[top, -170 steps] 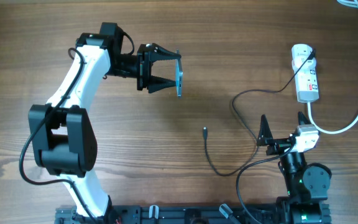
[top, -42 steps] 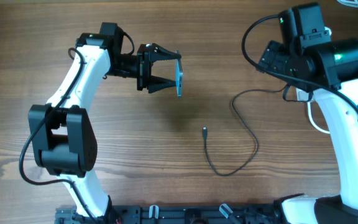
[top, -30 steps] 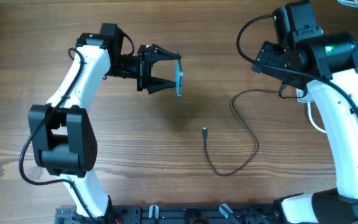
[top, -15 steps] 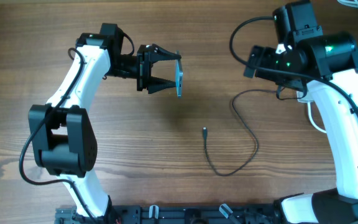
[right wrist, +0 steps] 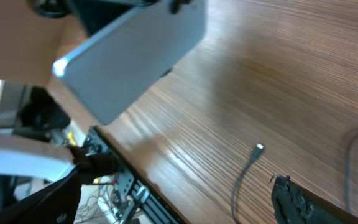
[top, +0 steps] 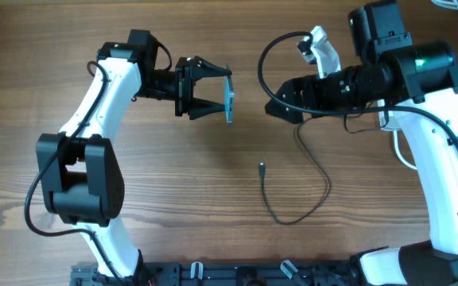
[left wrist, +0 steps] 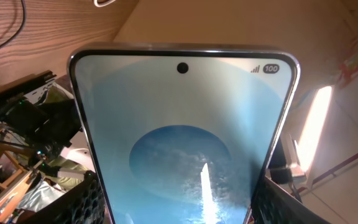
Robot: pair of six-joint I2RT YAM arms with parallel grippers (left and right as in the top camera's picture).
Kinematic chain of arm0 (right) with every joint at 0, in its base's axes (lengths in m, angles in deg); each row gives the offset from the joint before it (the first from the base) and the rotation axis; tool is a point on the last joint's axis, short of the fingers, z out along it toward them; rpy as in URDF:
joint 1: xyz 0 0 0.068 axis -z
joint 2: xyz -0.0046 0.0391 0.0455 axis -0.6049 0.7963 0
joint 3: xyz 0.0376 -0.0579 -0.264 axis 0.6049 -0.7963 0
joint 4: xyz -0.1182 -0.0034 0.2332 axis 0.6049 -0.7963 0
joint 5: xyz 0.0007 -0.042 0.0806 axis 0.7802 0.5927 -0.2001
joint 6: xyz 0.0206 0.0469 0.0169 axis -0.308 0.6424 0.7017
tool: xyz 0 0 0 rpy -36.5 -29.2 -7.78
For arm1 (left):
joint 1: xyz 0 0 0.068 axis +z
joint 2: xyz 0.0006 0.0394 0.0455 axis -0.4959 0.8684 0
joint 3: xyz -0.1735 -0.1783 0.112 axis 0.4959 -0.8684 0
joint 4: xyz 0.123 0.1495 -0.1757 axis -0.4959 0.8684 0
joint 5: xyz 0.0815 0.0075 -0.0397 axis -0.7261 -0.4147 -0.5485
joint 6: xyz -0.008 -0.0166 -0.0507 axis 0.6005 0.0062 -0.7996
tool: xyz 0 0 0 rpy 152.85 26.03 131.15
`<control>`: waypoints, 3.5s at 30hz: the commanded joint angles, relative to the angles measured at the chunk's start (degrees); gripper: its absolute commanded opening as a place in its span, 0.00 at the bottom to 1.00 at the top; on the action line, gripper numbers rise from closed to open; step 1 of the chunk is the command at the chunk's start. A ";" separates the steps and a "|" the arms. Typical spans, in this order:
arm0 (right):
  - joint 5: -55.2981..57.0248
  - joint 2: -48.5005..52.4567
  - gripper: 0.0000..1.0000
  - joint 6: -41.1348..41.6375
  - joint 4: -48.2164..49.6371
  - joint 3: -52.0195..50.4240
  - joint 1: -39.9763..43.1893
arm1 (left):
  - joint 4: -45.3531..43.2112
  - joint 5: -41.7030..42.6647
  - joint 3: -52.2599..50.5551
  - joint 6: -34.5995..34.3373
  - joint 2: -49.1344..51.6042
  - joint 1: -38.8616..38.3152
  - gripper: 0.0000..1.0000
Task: Plug charger to phone and switch on socket
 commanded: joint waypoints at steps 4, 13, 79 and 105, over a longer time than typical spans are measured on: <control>10.32 0.37 0.99 9.01 1.77 -0.09 -0.09 | 0.07 3.21 0.07 -0.15 -1.95 -0.07 0.56; 10.88 0.39 1.00 5.44 1.38 -0.09 -0.42 | 0.04 3.21 0.07 -0.15 -1.95 -0.07 0.56; 58.42 5.68 0.44 43.95 19.52 0.13 -36.22 | 0.00 3.17 0.07 -0.13 -1.95 -0.07 0.56; 62.01 5.57 0.23 43.08 20.15 0.79 -37.40 | 0.00 3.17 0.07 -1.86 -1.95 -0.04 0.56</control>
